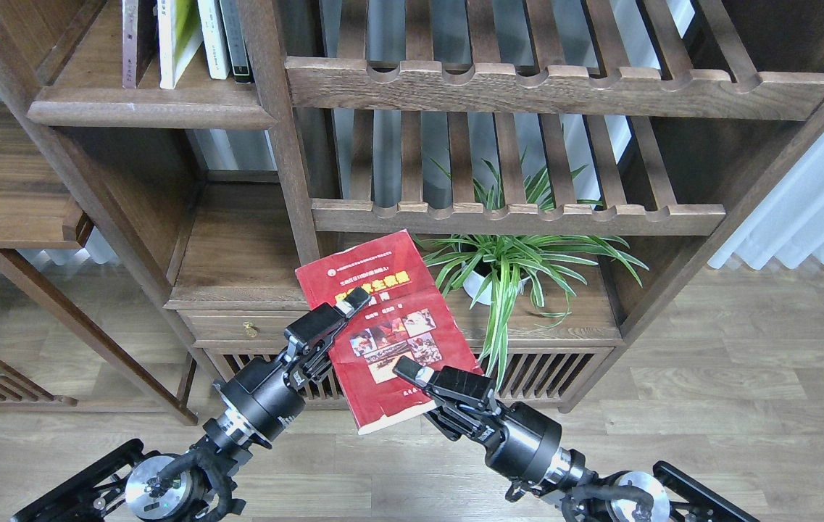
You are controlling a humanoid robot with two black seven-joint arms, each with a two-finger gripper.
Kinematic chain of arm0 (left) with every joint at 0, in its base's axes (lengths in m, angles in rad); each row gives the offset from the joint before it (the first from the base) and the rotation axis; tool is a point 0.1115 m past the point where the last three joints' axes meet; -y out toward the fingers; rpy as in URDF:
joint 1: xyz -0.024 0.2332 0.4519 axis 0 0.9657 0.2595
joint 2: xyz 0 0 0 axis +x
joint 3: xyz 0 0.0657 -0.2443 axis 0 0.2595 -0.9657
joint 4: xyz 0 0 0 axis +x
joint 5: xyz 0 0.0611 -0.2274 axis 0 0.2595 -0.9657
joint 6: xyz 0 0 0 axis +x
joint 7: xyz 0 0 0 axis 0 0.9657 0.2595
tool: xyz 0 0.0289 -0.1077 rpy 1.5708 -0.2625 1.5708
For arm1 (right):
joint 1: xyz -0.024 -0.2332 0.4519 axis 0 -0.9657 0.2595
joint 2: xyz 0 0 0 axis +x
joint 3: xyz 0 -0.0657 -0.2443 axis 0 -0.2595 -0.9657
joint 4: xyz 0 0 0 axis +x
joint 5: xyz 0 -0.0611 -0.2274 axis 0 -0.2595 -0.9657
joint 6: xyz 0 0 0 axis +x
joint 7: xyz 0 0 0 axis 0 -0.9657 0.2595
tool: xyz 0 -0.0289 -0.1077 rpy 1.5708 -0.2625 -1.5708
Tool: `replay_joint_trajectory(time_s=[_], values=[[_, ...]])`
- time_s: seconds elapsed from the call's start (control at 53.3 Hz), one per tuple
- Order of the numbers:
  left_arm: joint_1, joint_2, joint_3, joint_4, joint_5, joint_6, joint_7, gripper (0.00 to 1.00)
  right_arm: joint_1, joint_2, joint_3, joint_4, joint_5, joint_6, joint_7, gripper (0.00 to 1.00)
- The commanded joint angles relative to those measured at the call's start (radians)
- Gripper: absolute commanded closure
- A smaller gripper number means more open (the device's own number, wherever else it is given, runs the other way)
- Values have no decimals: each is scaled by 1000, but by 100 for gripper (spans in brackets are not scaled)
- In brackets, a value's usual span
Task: Organize books on shelf
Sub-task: 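Grasp the red book with the left gripper beside the right gripper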
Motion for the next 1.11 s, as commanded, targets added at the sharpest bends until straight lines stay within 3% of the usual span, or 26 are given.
replay_joint_trajectory(time_s=[0.0,0.375,0.9,1.088], values=[[0,0,20,0,1,0,1,94,0,1,5,1,2,0,2,96],[-2,8,25,0,1,0,1,95,13,-1,18,-1,10,0,9,94],[0,42,25,0,1,0,1,95,39,-16,46,-1,-4,0,17,39],[1,77,25,0,3,0,1,95,39,-17,97,-1,-6,0,17,32]])
